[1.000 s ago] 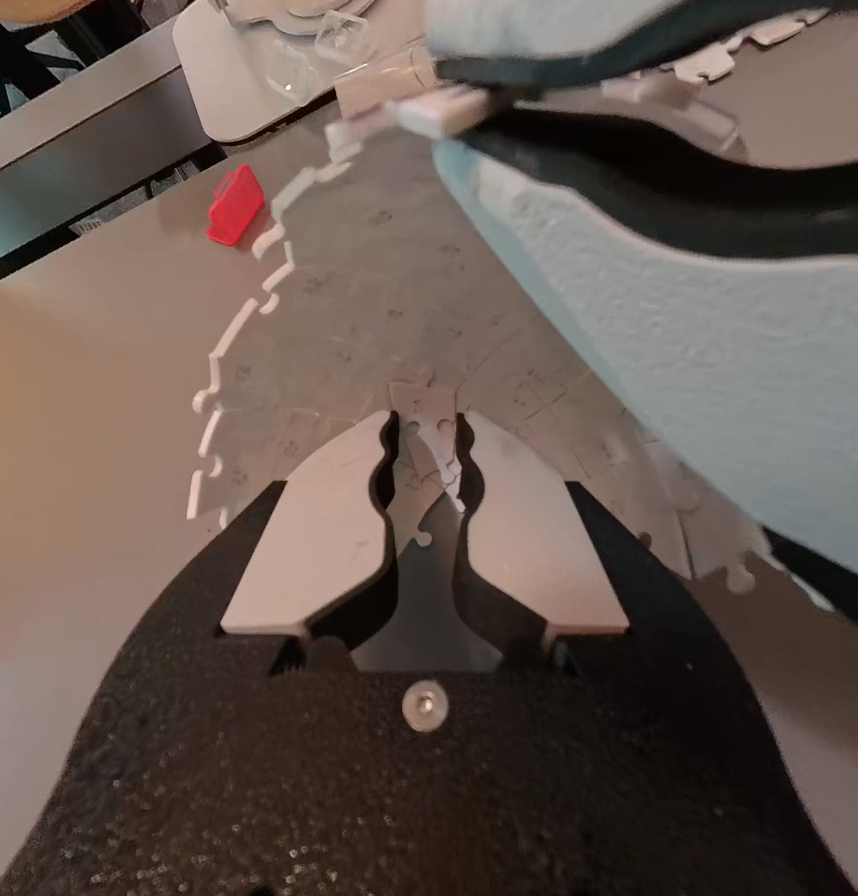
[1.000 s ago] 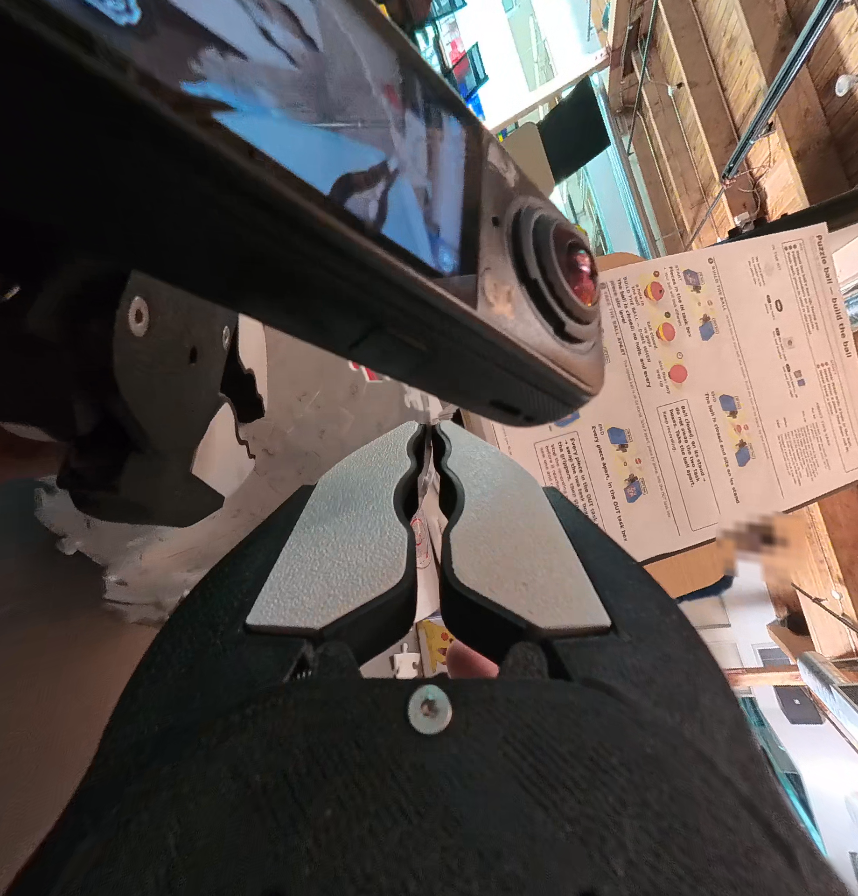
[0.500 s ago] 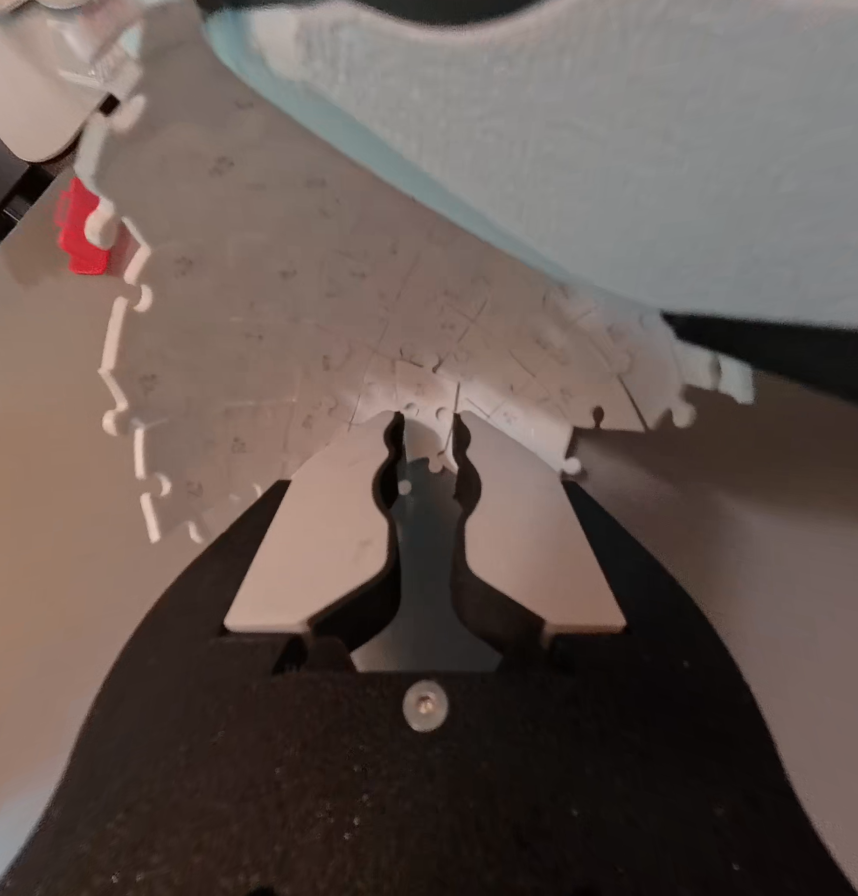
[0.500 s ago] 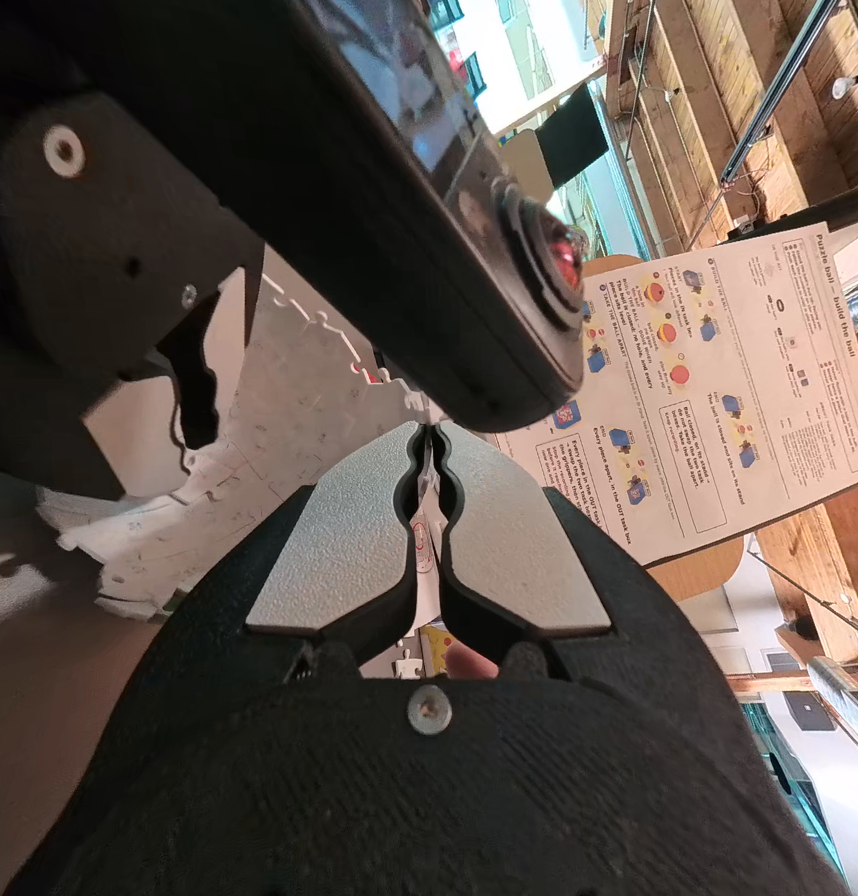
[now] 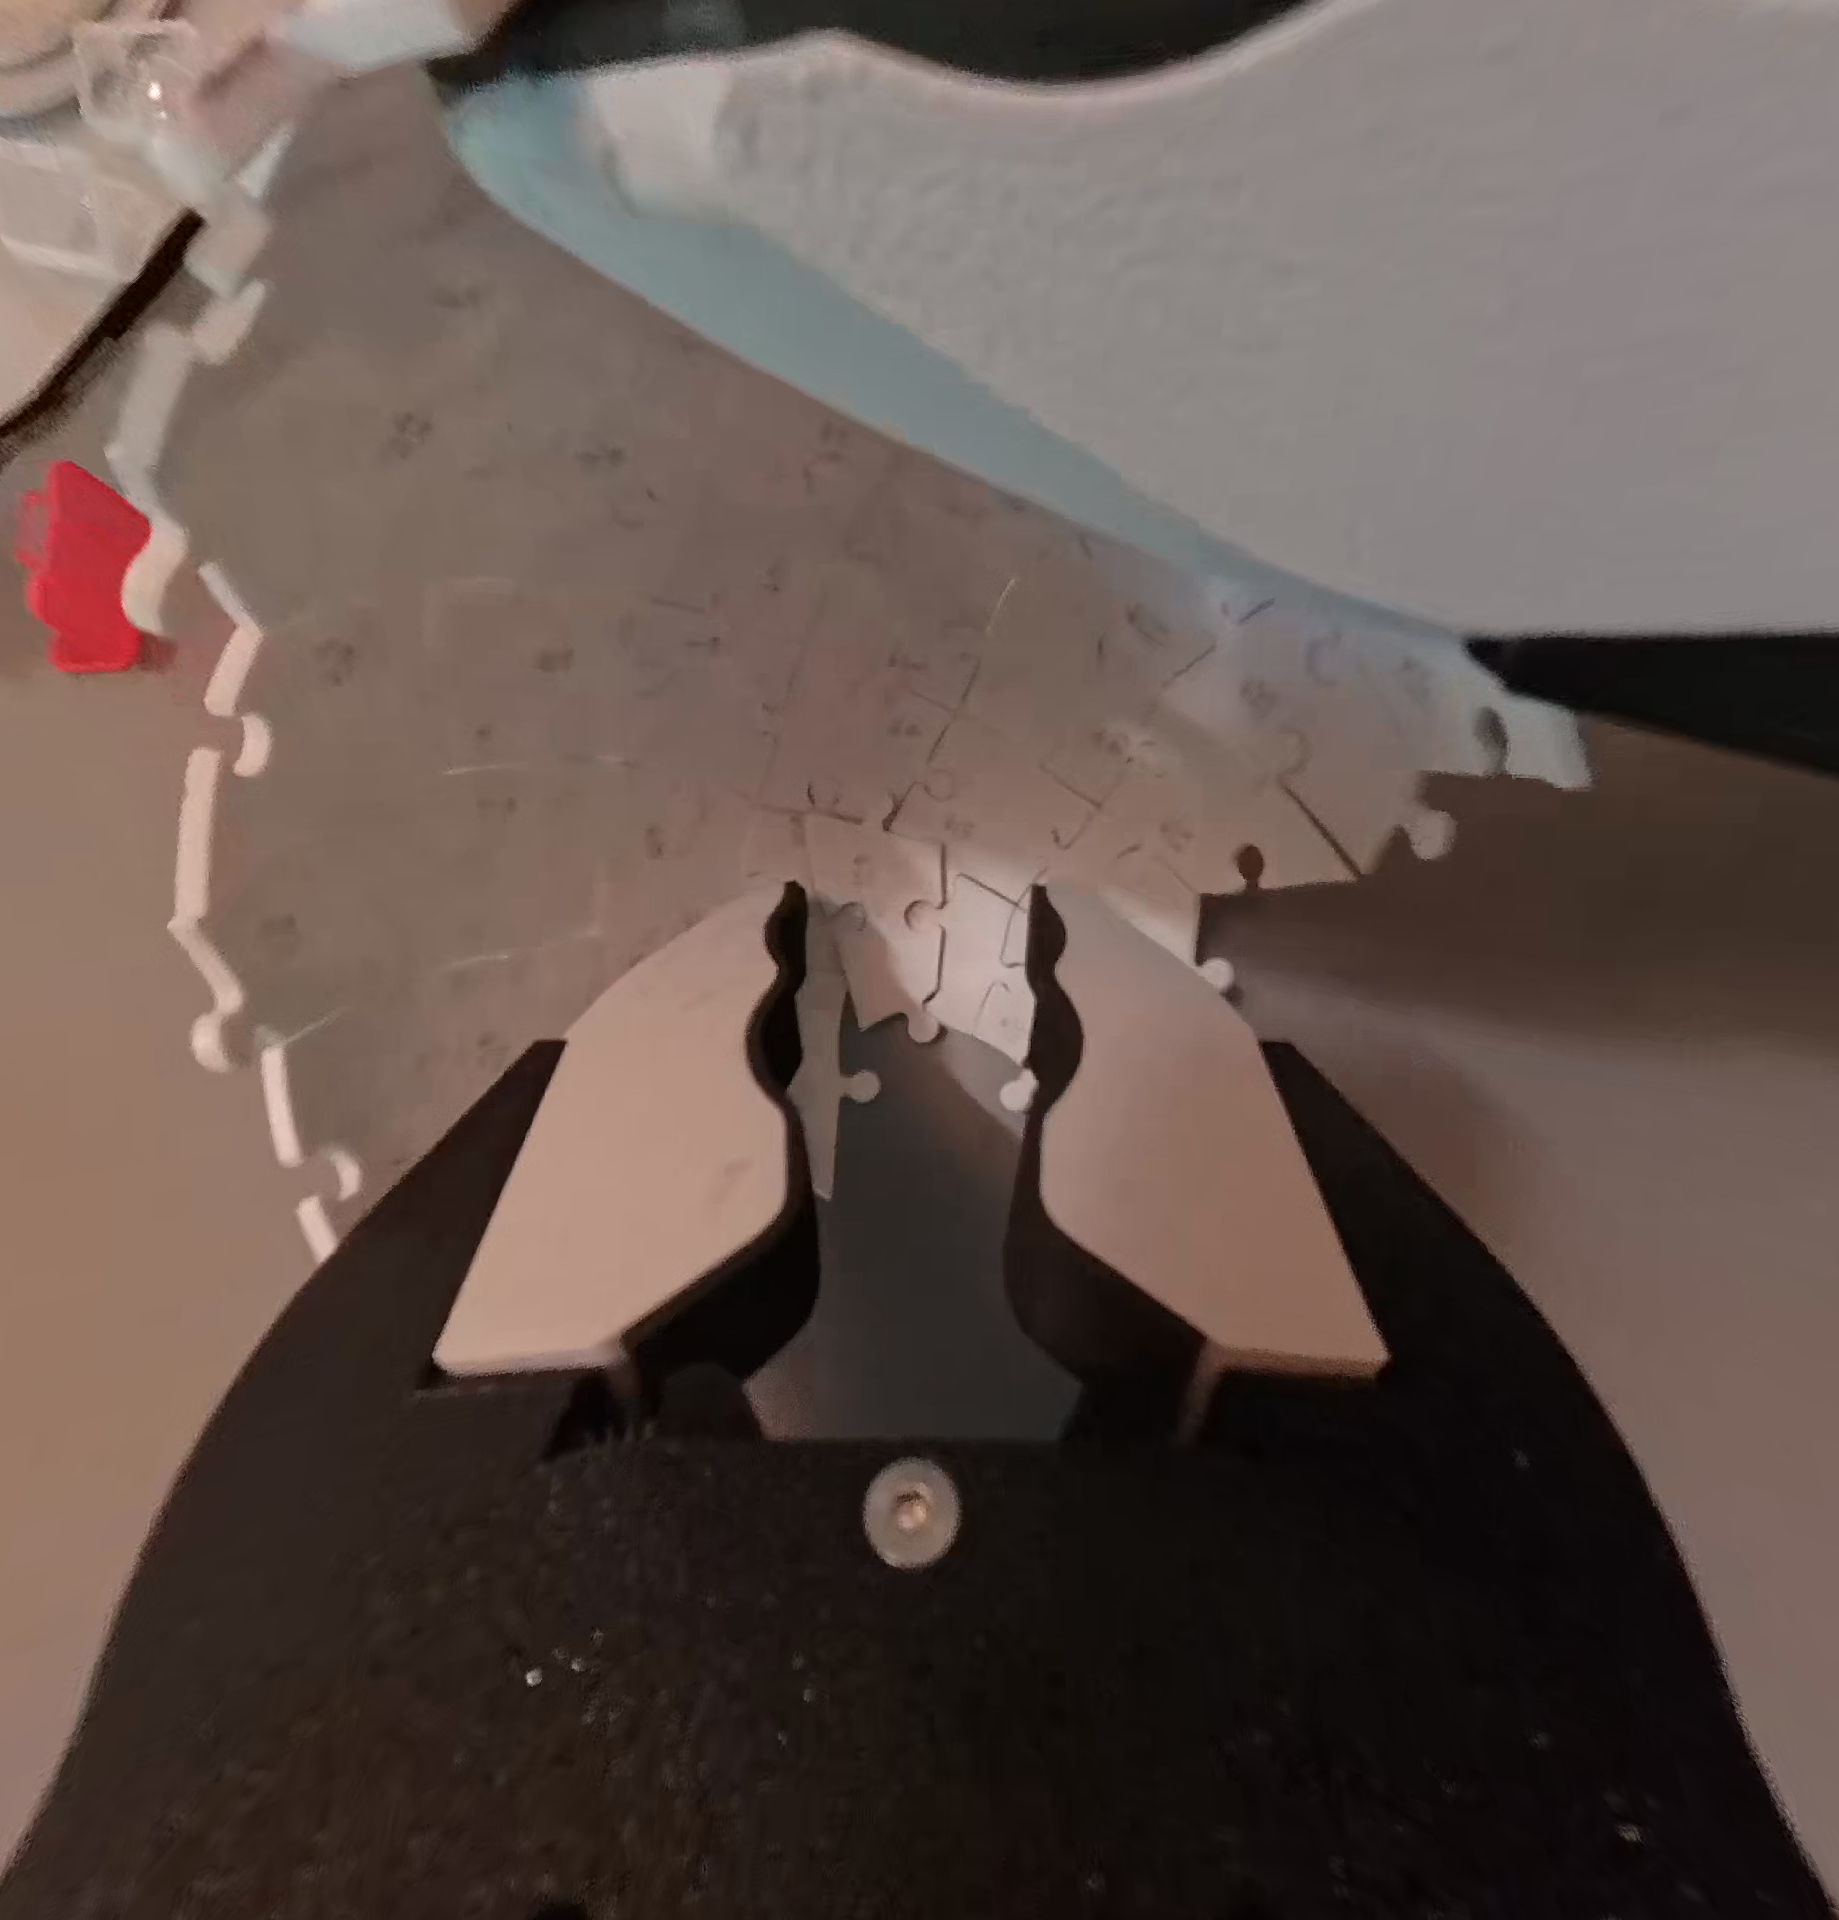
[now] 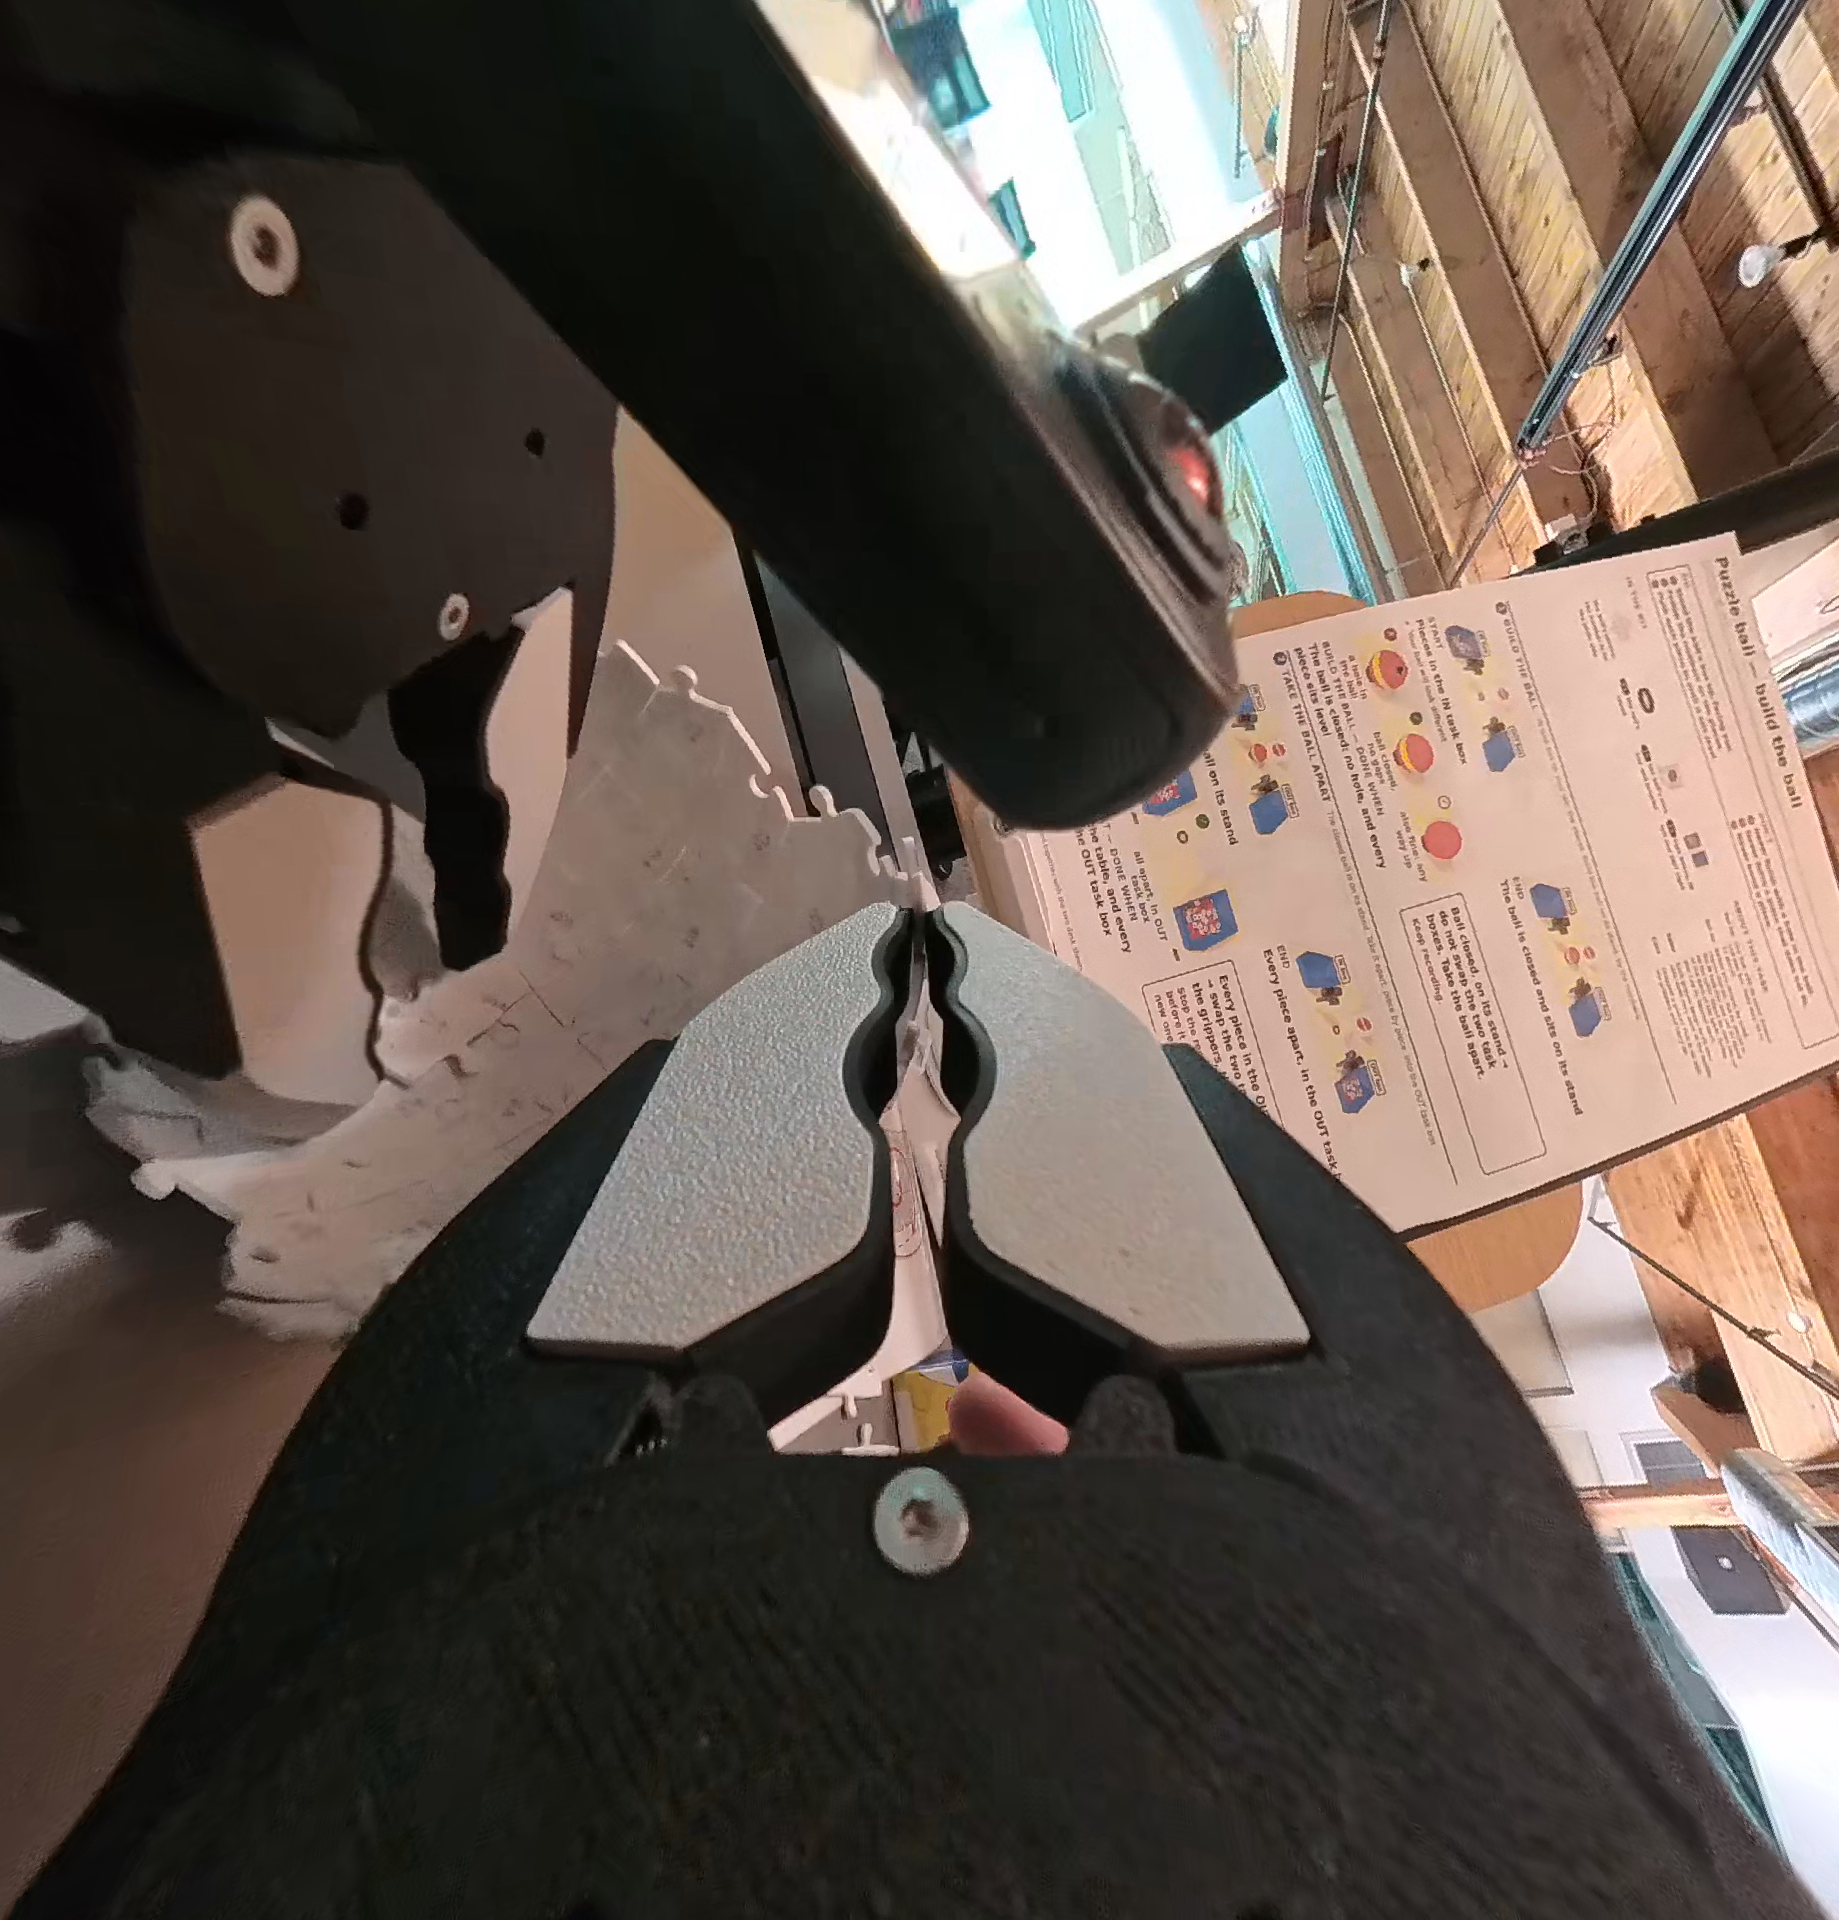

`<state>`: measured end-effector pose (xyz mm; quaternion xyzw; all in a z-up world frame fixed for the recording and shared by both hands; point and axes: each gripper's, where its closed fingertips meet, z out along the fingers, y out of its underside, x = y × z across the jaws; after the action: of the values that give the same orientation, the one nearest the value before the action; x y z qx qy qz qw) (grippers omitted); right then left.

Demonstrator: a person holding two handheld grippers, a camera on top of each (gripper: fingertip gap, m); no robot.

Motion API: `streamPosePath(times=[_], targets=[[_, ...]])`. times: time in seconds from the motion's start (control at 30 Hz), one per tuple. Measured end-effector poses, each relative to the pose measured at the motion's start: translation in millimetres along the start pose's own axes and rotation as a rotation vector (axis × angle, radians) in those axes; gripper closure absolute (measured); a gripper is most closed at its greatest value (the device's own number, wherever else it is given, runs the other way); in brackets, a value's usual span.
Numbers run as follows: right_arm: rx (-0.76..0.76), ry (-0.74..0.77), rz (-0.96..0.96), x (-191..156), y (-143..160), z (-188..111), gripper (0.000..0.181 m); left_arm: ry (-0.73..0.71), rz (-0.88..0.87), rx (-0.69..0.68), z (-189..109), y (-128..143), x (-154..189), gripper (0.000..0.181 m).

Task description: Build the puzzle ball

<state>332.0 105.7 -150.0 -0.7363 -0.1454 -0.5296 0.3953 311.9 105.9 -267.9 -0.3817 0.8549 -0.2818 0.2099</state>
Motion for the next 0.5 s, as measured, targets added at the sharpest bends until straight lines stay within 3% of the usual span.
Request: streamPosePath(times=[0.37,0.5], targets=[[-0.009,0.003,-0.01,-0.2,0.0,1.6,0.179,-0.011,-0.123,-0.065,0.3,6.6,-1.2,0.152],[-0.008,0.004,-0.011,-0.1,-1.4,1.9,0.179,-0.016,-0.141,-0.095,0.3,7.8,1.6,0.163]])
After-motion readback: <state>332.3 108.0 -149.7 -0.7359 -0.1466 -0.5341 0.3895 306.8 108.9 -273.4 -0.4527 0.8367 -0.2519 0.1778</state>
